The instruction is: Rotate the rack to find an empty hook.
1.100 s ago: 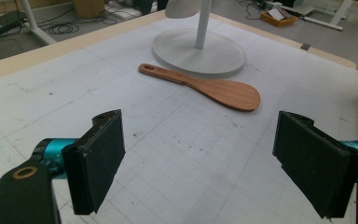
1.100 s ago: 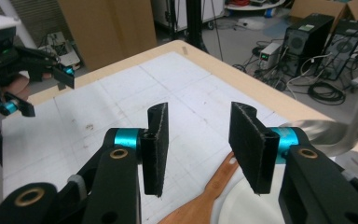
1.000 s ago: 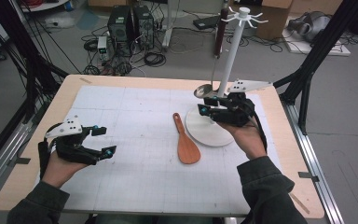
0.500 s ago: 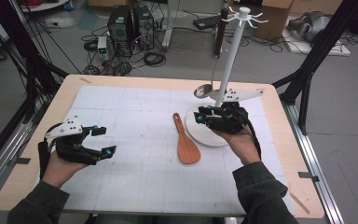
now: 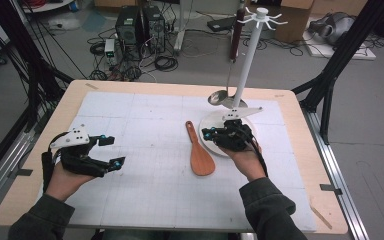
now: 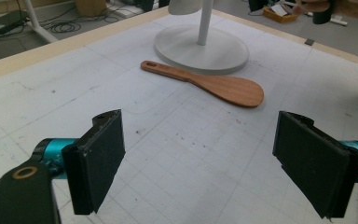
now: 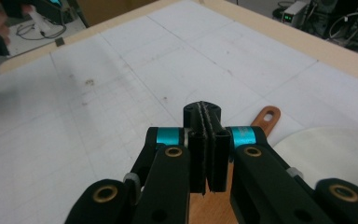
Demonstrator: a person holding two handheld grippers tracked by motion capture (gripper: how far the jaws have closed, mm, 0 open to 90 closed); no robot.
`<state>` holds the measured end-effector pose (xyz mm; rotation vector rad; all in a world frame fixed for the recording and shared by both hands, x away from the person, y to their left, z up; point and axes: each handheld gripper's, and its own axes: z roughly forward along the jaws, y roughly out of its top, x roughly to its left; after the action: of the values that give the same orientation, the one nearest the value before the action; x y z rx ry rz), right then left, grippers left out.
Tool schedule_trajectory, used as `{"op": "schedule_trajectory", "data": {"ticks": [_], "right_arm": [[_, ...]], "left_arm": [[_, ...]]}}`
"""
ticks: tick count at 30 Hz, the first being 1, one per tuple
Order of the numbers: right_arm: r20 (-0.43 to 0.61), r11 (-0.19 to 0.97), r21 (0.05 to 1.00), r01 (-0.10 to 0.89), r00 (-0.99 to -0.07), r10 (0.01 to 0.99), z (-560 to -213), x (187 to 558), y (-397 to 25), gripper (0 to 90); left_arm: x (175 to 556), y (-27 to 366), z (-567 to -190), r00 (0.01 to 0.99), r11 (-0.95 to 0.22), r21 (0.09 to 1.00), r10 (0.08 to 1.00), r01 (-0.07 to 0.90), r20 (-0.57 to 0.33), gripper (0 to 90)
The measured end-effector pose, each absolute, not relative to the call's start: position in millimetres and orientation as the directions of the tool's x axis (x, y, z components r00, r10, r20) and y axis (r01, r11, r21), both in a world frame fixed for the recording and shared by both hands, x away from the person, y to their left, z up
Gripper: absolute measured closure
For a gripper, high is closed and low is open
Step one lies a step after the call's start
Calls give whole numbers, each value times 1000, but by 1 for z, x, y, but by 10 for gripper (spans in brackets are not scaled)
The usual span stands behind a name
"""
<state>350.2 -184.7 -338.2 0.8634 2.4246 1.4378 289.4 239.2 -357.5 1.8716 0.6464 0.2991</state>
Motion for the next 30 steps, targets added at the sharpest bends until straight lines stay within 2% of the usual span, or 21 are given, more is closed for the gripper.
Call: {"op": "schedule_trajectory", "data": {"ticks": [16,30], "right_arm": [[152,433,786,441,-817,557,-379,365,-160,895],[146,459,747,480,-793,592,-403,378,-151,896]], "left_arm": [[289,239,-358,820,-268,918,565,293,-97,171],[289,240,-358,820,-265,919,564,292,-98,171]]}}
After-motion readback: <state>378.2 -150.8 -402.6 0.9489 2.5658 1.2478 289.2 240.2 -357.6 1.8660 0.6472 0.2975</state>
